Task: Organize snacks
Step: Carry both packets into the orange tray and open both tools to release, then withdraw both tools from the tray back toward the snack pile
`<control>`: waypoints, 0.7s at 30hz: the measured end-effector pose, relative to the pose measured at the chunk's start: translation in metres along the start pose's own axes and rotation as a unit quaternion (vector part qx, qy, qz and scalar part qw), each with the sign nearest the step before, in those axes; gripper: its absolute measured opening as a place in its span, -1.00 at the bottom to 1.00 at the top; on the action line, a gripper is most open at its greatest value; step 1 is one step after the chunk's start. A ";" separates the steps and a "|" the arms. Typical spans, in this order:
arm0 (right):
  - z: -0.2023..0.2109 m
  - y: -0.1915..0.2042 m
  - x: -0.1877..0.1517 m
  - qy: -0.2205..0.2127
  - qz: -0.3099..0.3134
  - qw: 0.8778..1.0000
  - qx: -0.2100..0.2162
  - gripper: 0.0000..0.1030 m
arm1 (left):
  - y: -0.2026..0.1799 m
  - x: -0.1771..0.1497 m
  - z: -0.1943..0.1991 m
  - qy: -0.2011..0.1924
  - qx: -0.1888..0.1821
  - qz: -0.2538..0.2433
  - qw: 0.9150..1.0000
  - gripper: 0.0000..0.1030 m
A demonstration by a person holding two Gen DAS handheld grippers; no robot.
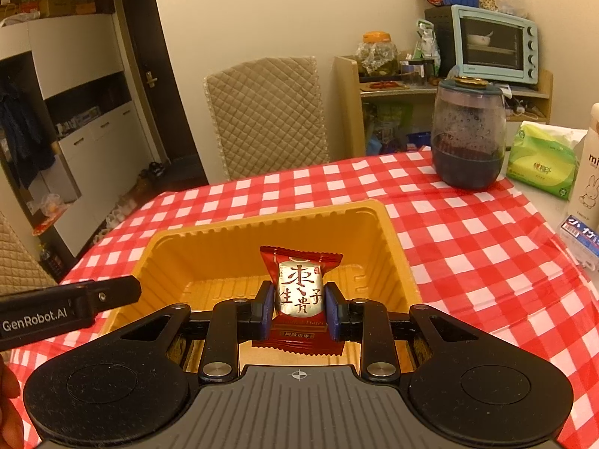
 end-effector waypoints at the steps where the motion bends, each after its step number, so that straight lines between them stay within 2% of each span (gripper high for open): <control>1: 0.000 0.001 0.000 -0.002 -0.003 1.000 0.004 -0.43 | 0.001 0.000 0.000 0.000 0.001 -0.001 1.000 -0.09; 4: 0.000 0.004 0.003 -0.011 -0.018 1.000 0.021 -0.36 | 0.004 -0.004 0.001 0.003 0.004 -0.006 1.000 -0.07; 6: 0.001 0.002 0.004 -0.015 -0.021 0.999 0.019 0.19 | 0.007 -0.006 0.002 0.006 0.007 -0.005 1.000 -0.06; 7: 0.002 0.000 0.006 -0.022 -0.025 0.999 0.018 0.24 | 0.009 -0.006 0.002 0.007 0.008 -0.003 1.000 -0.06; 10: 0.007 -0.006 0.011 -0.032 -0.035 0.999 0.011 0.24 | 0.011 -0.006 0.004 0.008 0.008 -0.004 1.000 -0.06; 14: 0.019 -0.017 0.016 -0.047 -0.042 0.998 0.001 0.24 | 0.007 -0.011 0.012 0.014 0.007 -0.032 0.999 -0.06; 21: 0.058 -0.027 0.024 -0.074 -0.052 0.996 -0.015 0.24 | -0.002 -0.014 0.041 0.014 -0.005 -0.038 0.999 -0.04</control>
Point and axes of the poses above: each gripper's, at about its wrist camera, not at the fingertips, and z roughly against the way its jaws point, y to its left, x to its top, the point moved 9 cm from there along -z, roughly the way its jaws point, and after that the axes turned 9 degrees about -y, right-handed, at the moved point
